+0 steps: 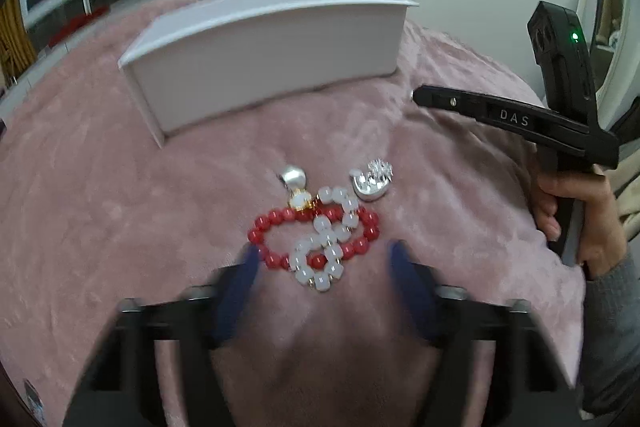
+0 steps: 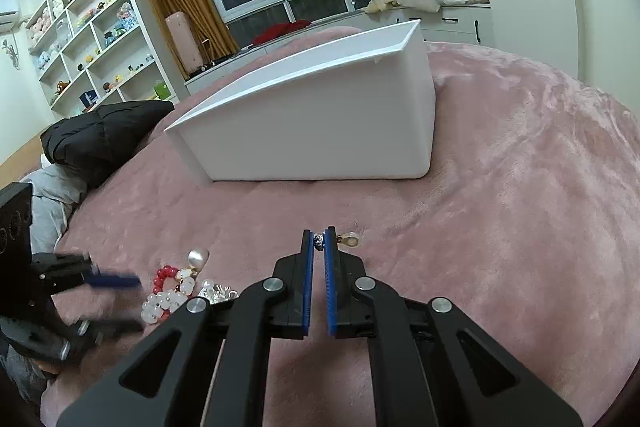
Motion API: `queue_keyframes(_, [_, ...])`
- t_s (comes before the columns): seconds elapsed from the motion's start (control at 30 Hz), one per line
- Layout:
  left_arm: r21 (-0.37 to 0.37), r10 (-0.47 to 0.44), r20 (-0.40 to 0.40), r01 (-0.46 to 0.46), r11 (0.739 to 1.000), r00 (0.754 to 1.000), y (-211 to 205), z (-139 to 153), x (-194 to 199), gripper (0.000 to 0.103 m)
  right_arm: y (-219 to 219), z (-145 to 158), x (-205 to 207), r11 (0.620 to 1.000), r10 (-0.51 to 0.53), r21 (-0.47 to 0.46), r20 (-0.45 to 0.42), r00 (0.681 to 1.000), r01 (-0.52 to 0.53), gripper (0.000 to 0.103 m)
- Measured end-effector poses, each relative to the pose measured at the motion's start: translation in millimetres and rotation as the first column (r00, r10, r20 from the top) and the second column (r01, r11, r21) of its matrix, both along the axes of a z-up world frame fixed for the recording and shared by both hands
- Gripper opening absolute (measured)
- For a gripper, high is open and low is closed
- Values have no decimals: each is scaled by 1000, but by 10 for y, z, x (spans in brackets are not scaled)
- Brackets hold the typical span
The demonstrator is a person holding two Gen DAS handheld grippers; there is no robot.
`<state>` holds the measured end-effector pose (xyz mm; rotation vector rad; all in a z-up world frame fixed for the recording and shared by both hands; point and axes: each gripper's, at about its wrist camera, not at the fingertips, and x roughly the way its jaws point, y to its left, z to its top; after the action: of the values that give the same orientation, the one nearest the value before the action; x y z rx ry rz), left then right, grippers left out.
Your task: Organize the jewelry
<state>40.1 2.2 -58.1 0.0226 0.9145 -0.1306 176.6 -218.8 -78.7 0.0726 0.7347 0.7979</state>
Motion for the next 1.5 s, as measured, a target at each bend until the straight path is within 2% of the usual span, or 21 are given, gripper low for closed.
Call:
queue_keyframes(0.03, [7, -8, -12, 8, 1000, 1000, -22, -24, 15, 59, -5, 11, -14, 1000, -1, 3, 1, 1000, 1, 6])
queue_keyframes(0.07, [5, -10, -37, 10, 1000, 999, -29, -74, 46, 35, -4, 15, -1, 1000, -1, 6, 2, 1000, 1, 6])
queue_keyframes(0.1, [13, 2, -43, -1, 1000, 999, -21, -99, 65, 23, -14, 21, -18, 1000, -3, 10, 3, 1000, 3, 6])
queue_keyframes(0.13, [5, 6, -45, -5, 1000, 999, -1, -112, 77, 20, -27, 35, -27, 1000, -3, 15, 6, 1000, 3, 6])
queue_keyframes(0.17, [-15, 3, -46, -4, 1000, 999, 22, -108, 82, 5, -33, 48, -44, 1000, -4, 17, 8, 1000, 3, 6])
queue_keyframes(0.53, [-34, 15, -10, -16, 999, 1000, 65, 85, 34, 6, -91, 239, -192, 999, 18, 45, 32, 999, -19, 6])
queue_keyframes(0.57, [-35, 16, -22, -17, 999, 1000, 70, 70, 40, 15, -91, 245, -207, 999, 19, 45, 34, 999, -20, 6])
queue_keyframes(0.6, [-31, 19, -30, -20, 999, 999, 67, 54, 43, 45, -92, 249, -227, 999, 22, 46, 34, 999, -23, 6])
queue_keyframes(0.67, [14, 26, -13, -26, 1000, 1000, 29, 28, 39, 63, -92, 245, -263, 999, 23, 45, 35, 999, -25, 6])
queue_keyframes(0.73, [24, 3, -46, -2, 1000, 999, -27, -64, 83, 43, -112, 251, -284, 999, 23, 46, 36, 999, -24, 6])
queue_keyframes(0.77, [32, 7, -62, -5, 999, 998, -33, -115, 108, 26, -126, 259, -292, 999, 21, 47, 37, 999, -23, 6])
queue_keyframes(0.87, [-2, 17, -65, -17, 1000, 998, 37, -123, 129, 18, -176, 300, -320, 998, 16, 56, 42, 999, -18, 6])
queue_keyframes(0.9, [-13, 20, -61, -21, 1000, 998, 60, -102, 124, 6, -182, 320, -321, 998, 16, 56, 45, 999, -18, 6])
queue_keyframes(1.1, [-34, 27, -44, -29, 999, 999, 93, 5, 108, 6, -214, 459, -352, 998, 22, 60, 64, 998, -26, 6])
queue_keyframes(1.3, [-1, 18, -40, -18, 1000, 999, 26, 63, 71, 7, -258, 535, -402, 998, 22, 61, 80, 997, -27, 6])
queue_keyframes(1.33, [14, 8, -57, -7, 1000, 998, -4, 40, 80, 33, -271, 539, -408, 998, 22, 64, 79, 997, -27, 6])
queue_keyframes(1.37, [36, 0, -52, 2, 999, 999, -39, 17, 82, 71, -277, 530, -410, 998, 21, 64, 79, 997, -26, 6])
queue_keyframes(1.4, [63, -2, -34, 4, 998, 999, -71, 4, 78, 78, -284, 525, -422, 998, 20, 64, 79, 997, -25, 6])
queue_keyframes(1.43, [94, -10, -35, 14, 995, 999, -118, -44, 95, 73, -278, 530, -429, 998, 20, 64, 78, 997, -25, 6])
queue_keyframes(1.47, [91, -17, -66, 23, 996, 998, -137, -115, 139, 48, -281, 526, -436, 998, 19, 64, 77, 997, -24, 6])
queue_keyframes(1.5, [75, -17, -89, 23, 997, 996, -129, -163, 172, 33, -285, 523, -430, 998, 18, 64, 77, 997, -23, 6])
